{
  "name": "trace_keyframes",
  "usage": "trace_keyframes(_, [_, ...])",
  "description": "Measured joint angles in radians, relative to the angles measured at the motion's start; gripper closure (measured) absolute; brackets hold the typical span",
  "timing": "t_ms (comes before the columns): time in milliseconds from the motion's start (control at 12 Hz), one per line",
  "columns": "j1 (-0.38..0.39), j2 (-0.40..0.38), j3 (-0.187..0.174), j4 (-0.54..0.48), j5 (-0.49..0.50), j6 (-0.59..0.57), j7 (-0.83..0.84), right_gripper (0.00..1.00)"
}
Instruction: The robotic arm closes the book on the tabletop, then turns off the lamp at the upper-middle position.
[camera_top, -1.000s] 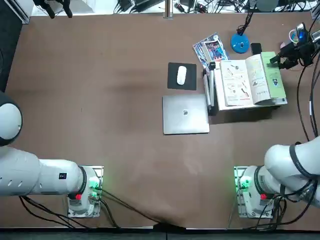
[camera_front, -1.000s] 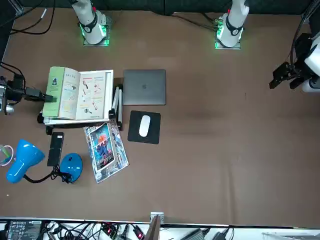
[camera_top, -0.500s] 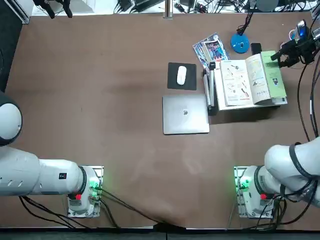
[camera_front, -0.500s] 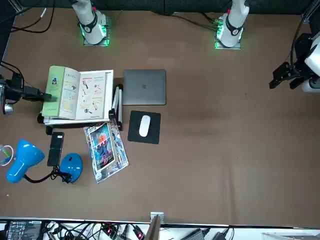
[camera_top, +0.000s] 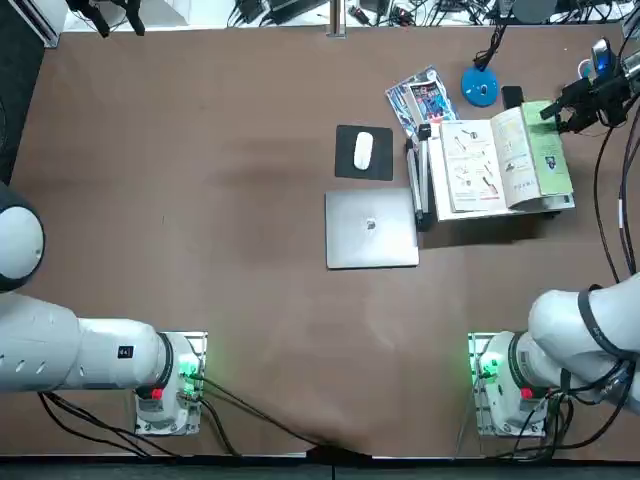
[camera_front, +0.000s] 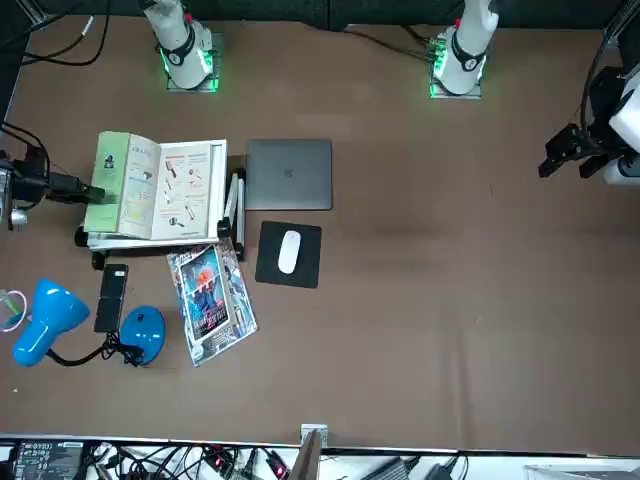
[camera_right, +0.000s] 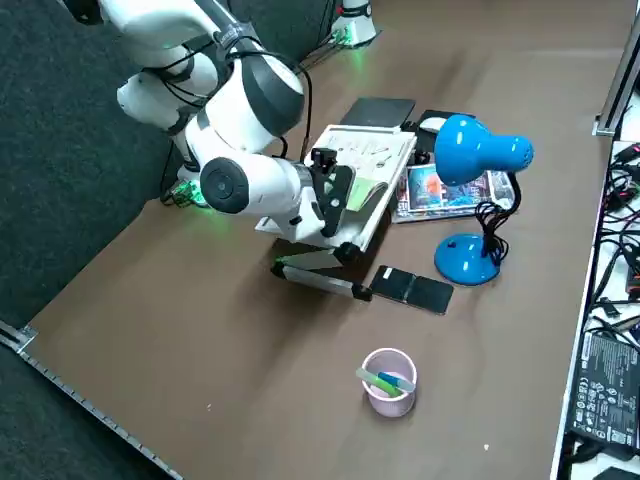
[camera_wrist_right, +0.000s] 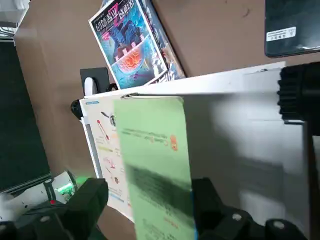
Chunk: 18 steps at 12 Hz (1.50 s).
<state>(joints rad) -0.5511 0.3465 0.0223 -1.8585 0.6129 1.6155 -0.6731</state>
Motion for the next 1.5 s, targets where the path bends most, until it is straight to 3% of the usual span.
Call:
trace_keyframes(917, [0.102,-0.096,0.003,0.002,0.01,-0.021,0.175,0.0])
trace_keyframes(1500, [0.241,-0.134,0.004,0.003,0.01,0.019,0.376,0.0])
